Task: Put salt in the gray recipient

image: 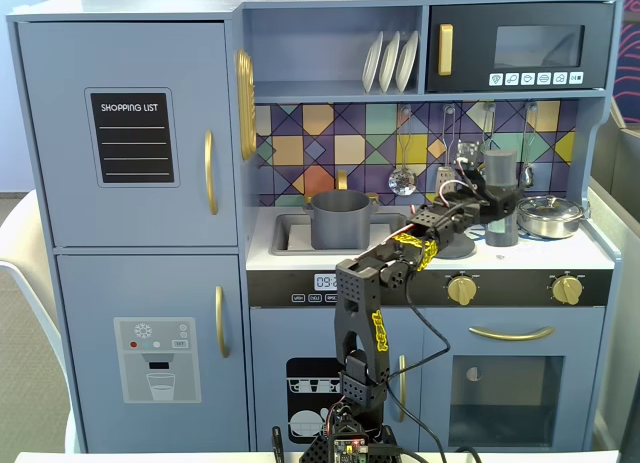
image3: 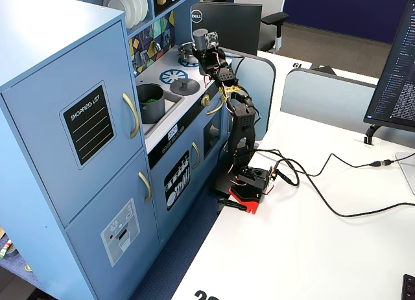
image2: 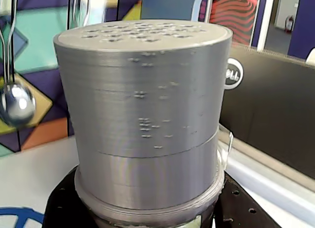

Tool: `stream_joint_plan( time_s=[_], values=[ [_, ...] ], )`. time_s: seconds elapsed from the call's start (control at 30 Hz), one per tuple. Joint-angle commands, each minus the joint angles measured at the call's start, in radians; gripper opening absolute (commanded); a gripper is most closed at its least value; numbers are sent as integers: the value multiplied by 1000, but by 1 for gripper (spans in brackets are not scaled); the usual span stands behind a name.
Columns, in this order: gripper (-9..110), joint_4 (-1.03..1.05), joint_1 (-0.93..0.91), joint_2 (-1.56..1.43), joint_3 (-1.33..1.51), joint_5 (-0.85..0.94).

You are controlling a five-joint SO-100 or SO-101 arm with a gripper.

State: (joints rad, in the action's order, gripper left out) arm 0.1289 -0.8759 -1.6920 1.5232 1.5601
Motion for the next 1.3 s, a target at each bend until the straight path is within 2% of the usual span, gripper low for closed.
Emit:
stream_joint_plan(
  time_s=[0.0, 0.33, 0.73, 0.83, 1.07, 1.27],
  values=[
    [0, -58, -23, 3, -14, -37],
    [0, -153, -32, 21, 58, -124],
    [1, -250, -32, 6, 150, -103],
    [10, -252, -32, 2, 155, -72],
    [47, -264, -46, -48, 199, -20],
    [61, -242, -64, -166, 272, -52]
  ],
)
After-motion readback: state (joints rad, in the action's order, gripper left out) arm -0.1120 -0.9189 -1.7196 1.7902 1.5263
